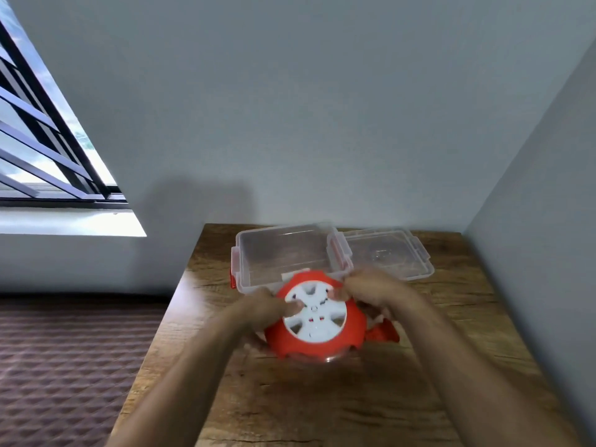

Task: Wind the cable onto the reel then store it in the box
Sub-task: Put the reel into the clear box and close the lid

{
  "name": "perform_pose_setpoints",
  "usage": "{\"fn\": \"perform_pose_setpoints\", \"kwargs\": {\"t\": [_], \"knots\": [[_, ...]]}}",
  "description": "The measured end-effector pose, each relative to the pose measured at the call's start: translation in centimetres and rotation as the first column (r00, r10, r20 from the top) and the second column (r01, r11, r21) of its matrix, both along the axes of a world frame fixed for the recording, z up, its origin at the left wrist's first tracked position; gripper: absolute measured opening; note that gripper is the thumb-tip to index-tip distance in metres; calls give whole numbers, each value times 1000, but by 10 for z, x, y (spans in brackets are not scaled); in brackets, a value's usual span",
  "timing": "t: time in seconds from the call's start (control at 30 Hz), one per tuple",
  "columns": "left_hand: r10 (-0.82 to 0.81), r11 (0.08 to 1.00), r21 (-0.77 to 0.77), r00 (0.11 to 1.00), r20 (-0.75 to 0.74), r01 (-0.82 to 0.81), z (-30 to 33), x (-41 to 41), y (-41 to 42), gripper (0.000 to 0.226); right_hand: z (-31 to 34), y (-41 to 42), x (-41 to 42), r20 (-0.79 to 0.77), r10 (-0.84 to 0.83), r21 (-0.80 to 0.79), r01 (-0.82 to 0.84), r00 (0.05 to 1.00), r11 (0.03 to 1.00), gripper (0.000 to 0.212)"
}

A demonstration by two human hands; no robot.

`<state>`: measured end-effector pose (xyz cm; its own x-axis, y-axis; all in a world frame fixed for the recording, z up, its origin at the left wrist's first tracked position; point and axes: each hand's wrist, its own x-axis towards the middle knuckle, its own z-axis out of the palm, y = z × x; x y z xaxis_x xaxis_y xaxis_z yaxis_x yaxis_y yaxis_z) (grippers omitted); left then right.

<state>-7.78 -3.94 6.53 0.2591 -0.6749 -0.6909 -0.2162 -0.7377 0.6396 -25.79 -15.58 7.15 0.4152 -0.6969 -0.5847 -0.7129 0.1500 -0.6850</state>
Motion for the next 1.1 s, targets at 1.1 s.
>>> {"fn": "perform_pose_setpoints", "kwargs": {"t": [1.1], "knots": [[-131,975,-56,758,639,215,-56,49,-102,73,-46,-73,109,-373,192,-394,-343,908,853,35]]}}
